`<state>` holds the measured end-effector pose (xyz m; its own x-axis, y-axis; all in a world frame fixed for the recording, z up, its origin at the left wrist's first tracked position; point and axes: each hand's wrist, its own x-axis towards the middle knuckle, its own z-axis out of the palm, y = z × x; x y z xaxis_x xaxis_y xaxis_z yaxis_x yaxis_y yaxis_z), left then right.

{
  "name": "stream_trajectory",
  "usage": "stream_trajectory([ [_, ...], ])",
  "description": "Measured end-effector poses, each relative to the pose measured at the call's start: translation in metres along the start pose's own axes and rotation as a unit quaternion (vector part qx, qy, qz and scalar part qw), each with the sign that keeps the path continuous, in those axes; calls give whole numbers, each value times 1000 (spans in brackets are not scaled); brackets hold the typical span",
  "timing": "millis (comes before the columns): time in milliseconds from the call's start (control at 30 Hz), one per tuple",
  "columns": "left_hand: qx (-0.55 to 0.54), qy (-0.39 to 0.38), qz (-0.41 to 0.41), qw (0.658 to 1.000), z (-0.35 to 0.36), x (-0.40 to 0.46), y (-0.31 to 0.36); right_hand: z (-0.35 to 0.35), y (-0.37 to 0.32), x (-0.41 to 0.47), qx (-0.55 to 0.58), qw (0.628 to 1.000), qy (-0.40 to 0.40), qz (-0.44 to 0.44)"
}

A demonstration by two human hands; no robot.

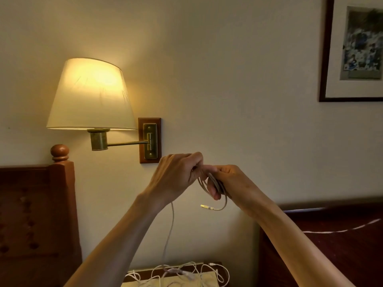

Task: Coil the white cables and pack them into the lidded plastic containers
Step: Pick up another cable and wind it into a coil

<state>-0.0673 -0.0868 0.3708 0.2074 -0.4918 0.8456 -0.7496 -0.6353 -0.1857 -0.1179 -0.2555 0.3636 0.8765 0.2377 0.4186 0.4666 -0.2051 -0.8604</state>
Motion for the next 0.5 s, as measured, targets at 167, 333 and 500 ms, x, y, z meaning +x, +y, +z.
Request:
stream_trajectory([
  [167, -185, 17, -87, 979, 13, -5, -17, -18, 0, 0, 158, 985, -37, 56],
  [333, -229, 23, -119, 966, 30, -43, -39, -32, 4, -3, 337, 936, -65, 79],
  [500, -162, -12, -188, 969, 52, -96, -62, -39, 9, -2, 449, 885, -98, 72],
])
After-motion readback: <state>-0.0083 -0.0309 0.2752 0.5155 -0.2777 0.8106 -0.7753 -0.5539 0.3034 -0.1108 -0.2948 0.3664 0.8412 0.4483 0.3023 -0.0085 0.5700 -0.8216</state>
